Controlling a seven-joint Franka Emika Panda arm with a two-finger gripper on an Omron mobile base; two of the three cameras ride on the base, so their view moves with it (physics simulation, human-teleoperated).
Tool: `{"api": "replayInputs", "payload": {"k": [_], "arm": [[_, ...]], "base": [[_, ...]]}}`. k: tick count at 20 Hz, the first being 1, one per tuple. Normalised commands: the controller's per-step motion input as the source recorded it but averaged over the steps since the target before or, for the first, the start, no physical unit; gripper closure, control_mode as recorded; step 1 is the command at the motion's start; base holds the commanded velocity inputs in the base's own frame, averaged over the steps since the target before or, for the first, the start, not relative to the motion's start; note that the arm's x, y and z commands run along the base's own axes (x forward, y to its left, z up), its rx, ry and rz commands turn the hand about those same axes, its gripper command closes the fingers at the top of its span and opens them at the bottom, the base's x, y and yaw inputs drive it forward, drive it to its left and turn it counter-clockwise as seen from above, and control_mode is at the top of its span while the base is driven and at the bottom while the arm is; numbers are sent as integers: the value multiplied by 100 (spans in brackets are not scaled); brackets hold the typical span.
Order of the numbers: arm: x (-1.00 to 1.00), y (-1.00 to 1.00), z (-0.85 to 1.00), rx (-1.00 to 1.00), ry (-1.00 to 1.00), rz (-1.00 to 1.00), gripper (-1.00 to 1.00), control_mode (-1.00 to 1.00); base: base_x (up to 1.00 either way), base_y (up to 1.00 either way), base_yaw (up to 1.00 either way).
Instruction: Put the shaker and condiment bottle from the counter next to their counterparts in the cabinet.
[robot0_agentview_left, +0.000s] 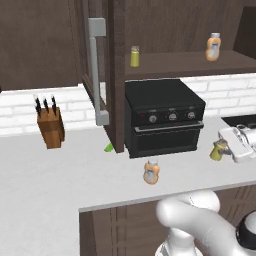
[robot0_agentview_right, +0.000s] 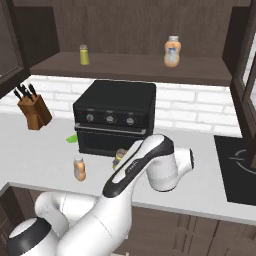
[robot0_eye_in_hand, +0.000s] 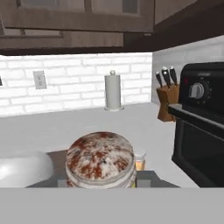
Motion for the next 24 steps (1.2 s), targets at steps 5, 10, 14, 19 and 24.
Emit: {"api": "replayInputs", "payload": {"k": [5,10,14,19,24], "arm": [[-55,0,100,2,-2,-37,100,-100],[-45,4,100,-1,-1,-46,100,-100],[-43,12,100,-10,-6,-45,100,-100],[-48,18,100,-19,-7,-38,100,-100],[-27,23,100,-12,-1,-23,100,-100]], "base": [[0,0,0],[0,0,0],[0,0,0],[0,0,0],[0,0,0]]}}
